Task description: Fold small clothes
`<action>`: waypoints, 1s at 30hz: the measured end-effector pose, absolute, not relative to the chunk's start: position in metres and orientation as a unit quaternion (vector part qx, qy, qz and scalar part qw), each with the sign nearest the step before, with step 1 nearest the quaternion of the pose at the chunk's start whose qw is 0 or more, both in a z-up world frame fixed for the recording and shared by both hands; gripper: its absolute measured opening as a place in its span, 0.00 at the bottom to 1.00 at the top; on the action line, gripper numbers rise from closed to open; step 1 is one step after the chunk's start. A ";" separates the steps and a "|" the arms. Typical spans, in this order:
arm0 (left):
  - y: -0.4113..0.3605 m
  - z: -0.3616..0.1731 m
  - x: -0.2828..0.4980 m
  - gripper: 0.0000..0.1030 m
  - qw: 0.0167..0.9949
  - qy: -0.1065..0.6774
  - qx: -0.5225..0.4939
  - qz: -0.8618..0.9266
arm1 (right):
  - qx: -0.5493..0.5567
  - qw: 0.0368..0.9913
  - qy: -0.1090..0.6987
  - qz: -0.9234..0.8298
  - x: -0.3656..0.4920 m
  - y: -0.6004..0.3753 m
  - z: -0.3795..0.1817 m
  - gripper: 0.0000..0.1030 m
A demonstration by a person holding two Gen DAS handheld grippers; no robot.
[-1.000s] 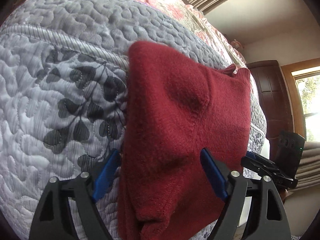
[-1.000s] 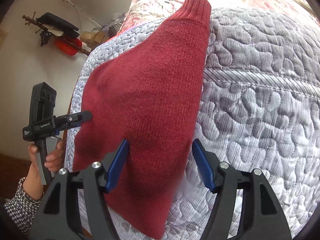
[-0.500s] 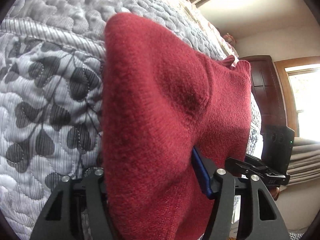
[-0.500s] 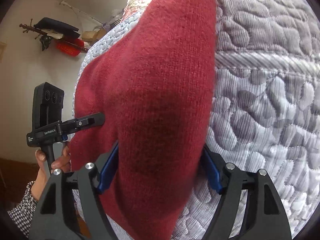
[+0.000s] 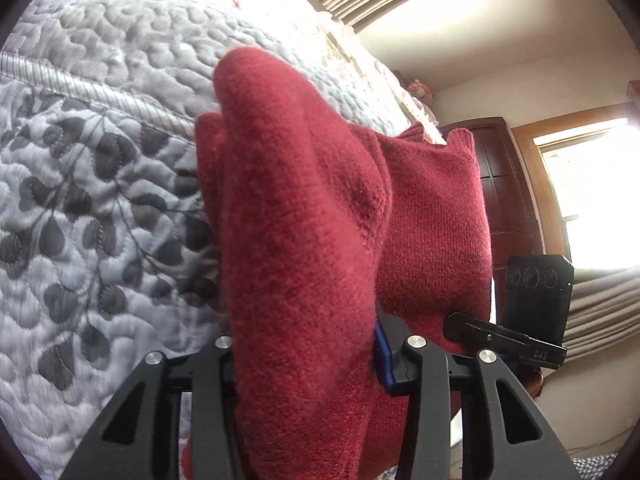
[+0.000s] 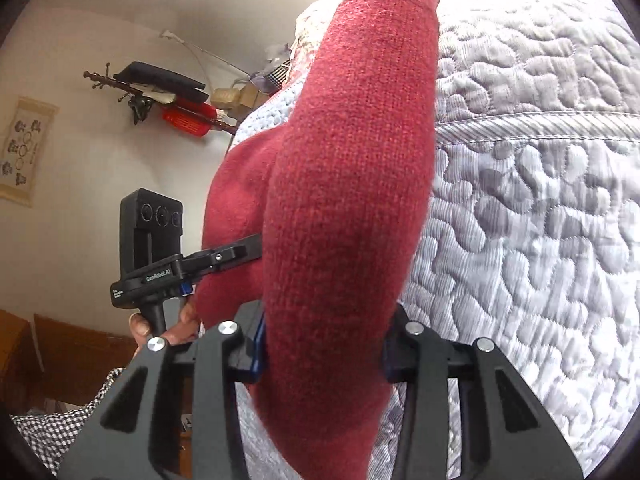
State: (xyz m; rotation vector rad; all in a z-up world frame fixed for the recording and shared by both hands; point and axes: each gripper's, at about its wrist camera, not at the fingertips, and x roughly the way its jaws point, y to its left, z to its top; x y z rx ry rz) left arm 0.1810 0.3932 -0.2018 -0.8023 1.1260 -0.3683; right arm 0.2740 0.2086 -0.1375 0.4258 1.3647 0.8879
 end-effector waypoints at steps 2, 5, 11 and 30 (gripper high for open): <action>0.378 -0.192 0.172 0.41 0.749 0.512 -0.378 -0.182 | 0.195 0.667 0.602 0.394 0.267 0.187 -0.124 0.38; 0.350 -0.173 0.161 0.41 0.748 0.505 -0.380 -0.200 | 0.200 0.665 0.601 0.395 0.255 0.154 -0.107 0.38; 0.274 -0.140 0.137 0.41 0.753 0.504 -0.355 -0.228 | 0.185 0.681 0.599 0.379 0.229 0.082 -0.077 0.39; 0.151 -0.187 0.139 0.41 0.766 0.549 -0.286 -0.175 | 0.172 0.668 0.639 0.341 0.218 -0.013 -0.159 0.41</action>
